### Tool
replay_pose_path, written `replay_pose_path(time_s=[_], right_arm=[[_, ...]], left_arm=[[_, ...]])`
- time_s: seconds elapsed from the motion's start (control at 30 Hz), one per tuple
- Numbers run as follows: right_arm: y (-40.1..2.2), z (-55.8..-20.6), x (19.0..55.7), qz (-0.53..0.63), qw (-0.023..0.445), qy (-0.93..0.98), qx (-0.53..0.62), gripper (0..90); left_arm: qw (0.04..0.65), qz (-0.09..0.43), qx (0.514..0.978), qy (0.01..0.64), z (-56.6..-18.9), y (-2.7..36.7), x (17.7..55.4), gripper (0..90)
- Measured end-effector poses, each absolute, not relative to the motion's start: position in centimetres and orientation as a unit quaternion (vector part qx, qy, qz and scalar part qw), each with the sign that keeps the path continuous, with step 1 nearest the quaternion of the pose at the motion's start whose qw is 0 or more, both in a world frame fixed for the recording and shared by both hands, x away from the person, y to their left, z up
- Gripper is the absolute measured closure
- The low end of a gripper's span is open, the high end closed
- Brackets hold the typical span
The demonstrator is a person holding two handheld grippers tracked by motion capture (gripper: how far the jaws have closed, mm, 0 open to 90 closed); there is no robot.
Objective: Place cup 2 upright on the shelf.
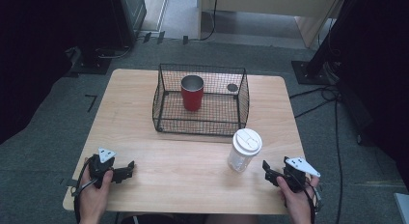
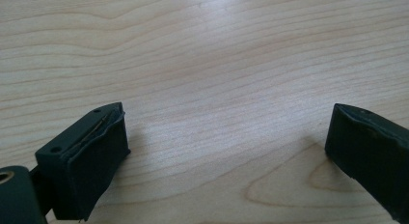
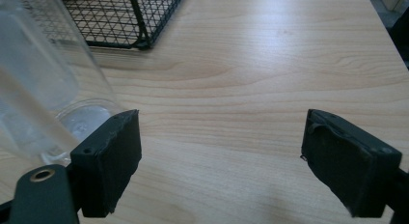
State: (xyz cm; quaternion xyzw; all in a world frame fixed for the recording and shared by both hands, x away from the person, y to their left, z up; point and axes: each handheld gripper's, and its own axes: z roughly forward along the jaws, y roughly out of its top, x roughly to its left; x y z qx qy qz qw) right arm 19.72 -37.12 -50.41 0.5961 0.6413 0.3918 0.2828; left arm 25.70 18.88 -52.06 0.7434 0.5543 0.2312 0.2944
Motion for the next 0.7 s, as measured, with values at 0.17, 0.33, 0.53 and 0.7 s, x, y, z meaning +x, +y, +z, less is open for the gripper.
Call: replay_pose_path(time_s=[0.17,0.33,0.53,0.7], right_arm=[[-35.7,-49.2,18.6,0.415,0.276,0.642,0.582,14.0],[-34.1,-48.5,17.9,0.436,0.281,0.654,0.550,14.0],[-32.4,-47.2,17.5,0.452,0.281,0.659,0.531,13.7],[-30.7,-45.8,17.9,0.457,0.285,0.662,0.521,6.1]], left_arm=[[0.294,0.229,0.745,0.554,-52.1,18.6,25.9,0.0],[0.293,0.229,0.745,0.554,-52.1,18.6,25.9,0.0],[0.293,0.229,0.745,0.554,-52.1,18.6,25.9,0.0],[0.293,0.229,0.745,0.554,-52.1,18.6,25.9,0.0]])
